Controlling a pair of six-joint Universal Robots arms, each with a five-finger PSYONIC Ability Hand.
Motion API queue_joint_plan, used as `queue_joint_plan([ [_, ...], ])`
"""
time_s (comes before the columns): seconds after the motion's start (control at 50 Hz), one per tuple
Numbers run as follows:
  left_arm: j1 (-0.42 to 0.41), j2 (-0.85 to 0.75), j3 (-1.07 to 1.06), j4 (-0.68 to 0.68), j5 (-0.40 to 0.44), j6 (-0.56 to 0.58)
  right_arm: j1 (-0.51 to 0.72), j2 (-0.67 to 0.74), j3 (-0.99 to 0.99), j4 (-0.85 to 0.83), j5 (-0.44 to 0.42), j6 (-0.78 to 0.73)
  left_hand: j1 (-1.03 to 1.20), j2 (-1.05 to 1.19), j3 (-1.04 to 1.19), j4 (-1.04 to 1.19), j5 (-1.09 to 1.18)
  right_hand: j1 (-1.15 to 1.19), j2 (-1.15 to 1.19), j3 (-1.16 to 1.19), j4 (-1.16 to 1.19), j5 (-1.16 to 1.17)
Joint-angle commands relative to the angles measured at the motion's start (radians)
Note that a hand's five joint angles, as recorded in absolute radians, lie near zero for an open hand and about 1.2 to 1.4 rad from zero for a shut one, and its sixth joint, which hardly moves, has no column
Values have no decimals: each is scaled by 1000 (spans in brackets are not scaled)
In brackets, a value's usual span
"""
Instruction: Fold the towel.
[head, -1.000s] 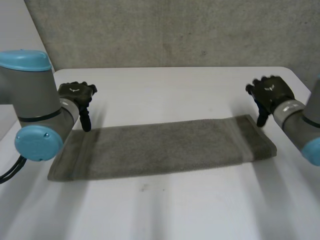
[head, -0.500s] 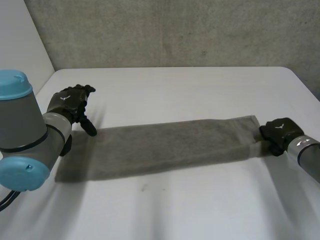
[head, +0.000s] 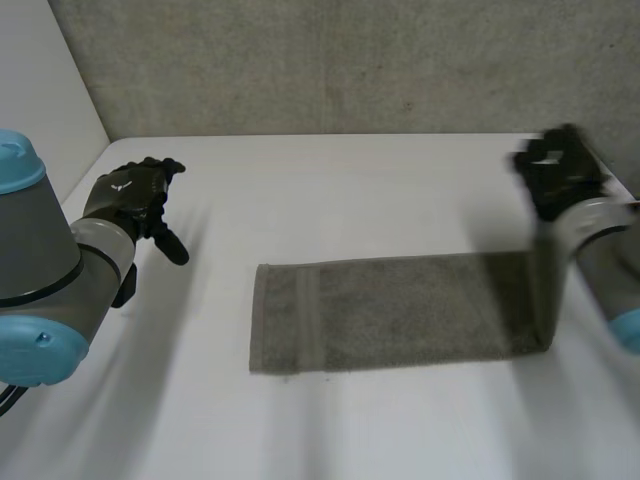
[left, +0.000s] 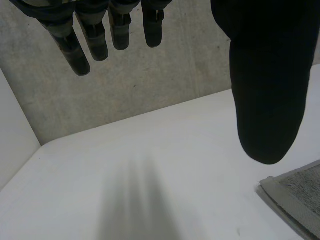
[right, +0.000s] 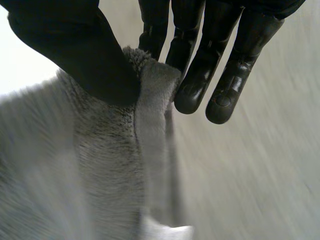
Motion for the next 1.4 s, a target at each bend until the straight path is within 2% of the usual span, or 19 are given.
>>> queue_joint_plan([
  [0.02, -1, 8, -17, 4, -1, 0, 336, 34, 63, -72, -185, 86, -3, 9, 7, 7, -30, 443, 220, 207, 203, 248],
  [0.16, -5, 6, -18, 4, 1, 0, 499, 166, 67, -133, -222, 96, -3, 9, 7, 7, -30, 443, 220, 207, 203, 248],
  [0.26, -10, 3, -18, 3, 4, 3, 569, 268, 42, -123, -195, 83, -3, 9, 7, 7, -30, 443, 220, 207, 203, 248],
  [0.28, -15, 2, -20, 3, 4, 4, 569, 275, 44, -117, -183, 82, -3, 9, 7, 7, -30, 273, 50, 36, 32, 77],
  [0.3, -15, 2, -20, 3, 4, 4, 569, 276, 44, -117, -182, 82, -3, 9, 7, 7, -30, 271, 48, 35, 31, 76],
  [0.34, -25, 0, -18, 4, 4, 4, 567, 254, 51, -104, -135, 97, -3, 9, 7, 7, -30, -559, -782, -796, -799, -755],
  [0.36, -25, 0, -18, 4, 4, 4, 567, 254, 51, -104, -135, 97, -3, 9, 7, 7, -30, -563, -786, -799, -803, -758],
  [0.38, -41, -3, -14, 4, 4, 4, 559, 224, 51, -97, -103, 117, -3, 9, 7, 7, -30, -779, -1002, -1015, -1019, -974],
  [0.46, -87, -8, 6, 6, 4, 4, 429, 115, 71, -48, -23, 290, 0, 12, 10, 10, -27, -779, -1002, -1015, -1019, -974],
  [0.62, -193, -83, 83, 36, 4, 6, 230, -36, 158, 81, -89, 572, 9, 21, 19, 19, -18, -779, -1002, -1015, -1019, -974],
  [0.84, -346, -304, 148, 18, -18, 12, 13, -74, 307, 164, -147, 485, 6, 18, 16, 16, -21, -779, -1002, -1015, -1019, -974],
  [0.92, -360, -339, 141, -5, -57, 12, -28, -60, 358, 152, -144, 335, 6, 18, 16, 16, -21, -441, -664, -677, -681, -636],
  [0.96, -361, -342, 138, -14, -79, 13, -28, -40, 360, 147, -142, 297, 6, 18, 16, 16, -21, -363, -586, -600, -603, -558],
  [1.0, -363, -340, 134, -23, -102, 15, -27, 15, 355, 120, -142, 235, 6, 18, 16, 16, -21, 10, -213, -226, -230, -185],
  [1.1, -366, -327, 105, -36, -137, 61, -22, 18, 334, 75, -130, 206, 0, 12, 10, 10, -27, 443, 220, 206, 203, 247],
  [1.18, -360, -258, 73, -36, -139, 101, -1, 4, 298, 40, -123, 205, -3, 9, 7, 7, -30, 443, 220, 207, 203, 248],
  [1.28, -332, -183, 56, -37, -146, 102, 174, -56, 225, 21, -104, 220, -3, 9, 7, 7, -30, 443, 220, 207, 203, 248],
  [1.32, -315, -139, 46, -37, -153, 101, 312, -51, 173, 20, -90, 218, 0, 12, 10, 10, -27, 443, 220, 207, 203, 248],
  [1.4, -228, -16, -9, -28, -171, 96, 447, -10, 129, 17, -87, 203, -3, 9, 7, 7, -30, 443, 220, 207, 203, 248],
])
